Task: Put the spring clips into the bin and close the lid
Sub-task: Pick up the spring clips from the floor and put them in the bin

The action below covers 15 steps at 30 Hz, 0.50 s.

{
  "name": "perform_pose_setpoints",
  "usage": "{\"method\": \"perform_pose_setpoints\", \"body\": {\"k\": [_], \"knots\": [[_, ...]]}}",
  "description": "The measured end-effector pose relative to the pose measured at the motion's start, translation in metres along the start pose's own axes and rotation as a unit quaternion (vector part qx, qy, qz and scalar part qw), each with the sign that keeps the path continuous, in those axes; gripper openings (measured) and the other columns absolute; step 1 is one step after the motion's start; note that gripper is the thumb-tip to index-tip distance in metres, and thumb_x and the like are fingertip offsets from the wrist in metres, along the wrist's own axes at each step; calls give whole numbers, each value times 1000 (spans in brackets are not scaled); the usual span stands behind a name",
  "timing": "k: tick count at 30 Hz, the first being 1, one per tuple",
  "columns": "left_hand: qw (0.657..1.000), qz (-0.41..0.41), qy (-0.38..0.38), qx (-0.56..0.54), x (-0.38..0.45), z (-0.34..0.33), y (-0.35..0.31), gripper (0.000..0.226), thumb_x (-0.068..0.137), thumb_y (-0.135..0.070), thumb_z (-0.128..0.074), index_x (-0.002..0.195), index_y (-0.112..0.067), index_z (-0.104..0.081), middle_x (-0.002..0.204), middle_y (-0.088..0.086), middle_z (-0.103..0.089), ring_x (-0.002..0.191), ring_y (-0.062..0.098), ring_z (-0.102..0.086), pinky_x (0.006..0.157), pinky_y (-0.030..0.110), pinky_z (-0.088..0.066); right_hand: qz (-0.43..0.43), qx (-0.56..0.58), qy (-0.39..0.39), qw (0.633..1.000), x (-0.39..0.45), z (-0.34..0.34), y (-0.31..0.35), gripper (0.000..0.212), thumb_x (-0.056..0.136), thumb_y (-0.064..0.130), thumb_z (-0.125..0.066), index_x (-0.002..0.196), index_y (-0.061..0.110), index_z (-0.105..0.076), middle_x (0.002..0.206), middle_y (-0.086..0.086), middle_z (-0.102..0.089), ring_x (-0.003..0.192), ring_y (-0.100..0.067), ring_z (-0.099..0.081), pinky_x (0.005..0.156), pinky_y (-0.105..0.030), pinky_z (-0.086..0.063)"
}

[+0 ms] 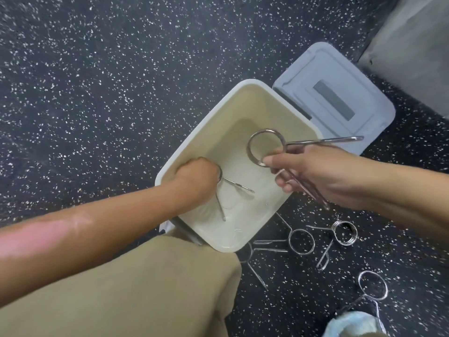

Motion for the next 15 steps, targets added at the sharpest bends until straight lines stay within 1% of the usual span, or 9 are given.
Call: {"method": "perform_pose_setpoints", "body": {"k": [2,4,5,7,9,11,12,14,15], "knots": [[1000,-11,2,23,-2,6,-1,22,87,-3,-45,81,-19,-59,73,-1,-52,68,25,-57,58,31,-45,-1,-8,-6,1000,13,-8,4,21,95,15,-65,111,2,-65,82,-3,-58,53,-11,-54,49,-20,-47],[999,-22,-17,43,-12,18,-6,22,98,-17,-45,82,-18,-59,70,1,-49,71,28,-55,59,33,-45,4,-13,-32,999,25,-12,7,23,94,13,-62,111,-1,-66,80,-3,-55,45,-10,-45,42,-20,-36],[998,-25,-36,44,-21,24,-6,30,101,-26,-43,75,-16,-54,65,0,-43,69,28,-51,58,32,-42,0,-4,-44,999,32,-14,8,19,92,12,-61,107,1,-65,78,-3,-53,41,-10,-40,39,-20,-31],[996,-24,-82,13,-42,37,-5,48,103,-40,-39,61,-17,-34,60,-1,-34,59,24,-43,54,30,-33,-16,13,-62,998,43,-18,10,7,90,12,-58,96,9,-57,75,-4,-49,39,-10,-30,37,-21,-23],[992,-33,-119,-24,-67,49,-1,49,102,-47,-36,62,-21,-26,60,-2,-35,55,23,-38,51,32,-26,-35,7,-79,996,57,-20,8,3,91,16,-54,92,12,-54,69,-3,-50,37,-11,-27,36,-20,-23],[989,-50,-134,-36,-84,54,4,47,101,-52,-33,64,-23,-26,63,-1,-40,61,28,-43,53,33,-29,-49,-20,-102,993,70,-20,2,11,92,21,-53,94,12,-59,64,-3,-54,35,-11,-31,36,-19,-27],[988,-55,-138,-44,-90,56,7,45,100,-54,-32,67,-24,-31,66,0,-44,65,30,-45,55,34,-33,-52,-33,-114,992,77,-21,-2,16,92,24,-53,96,12,-62,63,-4,-57,35,-11,-33,38,-19,-29],[987,-55,-143,-56,-98,60,13,43,99,-57,-29,79,-23,-46,70,0,-49,68,31,-49,59,35,-40,-57,-51,-135,988,89,-21,-11,23,91,27,-54,100,9,-65,61,-6,-62,38,-14,-37,41,-20,-33],[986,-57,-145,-57,-100,61,14,44,99,-57,-29,85,-22,-50,71,-1,-51,69,32,-52,60,35,-42,-60,-60,-144,986,94,-21,-16,25,91,28,-53,100,7,-65,59,-6,-64,40,-16,-38,43,-22,-34]]}}
Point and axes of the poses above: each hand's wrist, its own x-axis towards the middle knuckle, its own z-axis out of the back of the hand, y = z × x, the point moved 6 cm from there along x, towards the middle knuckle
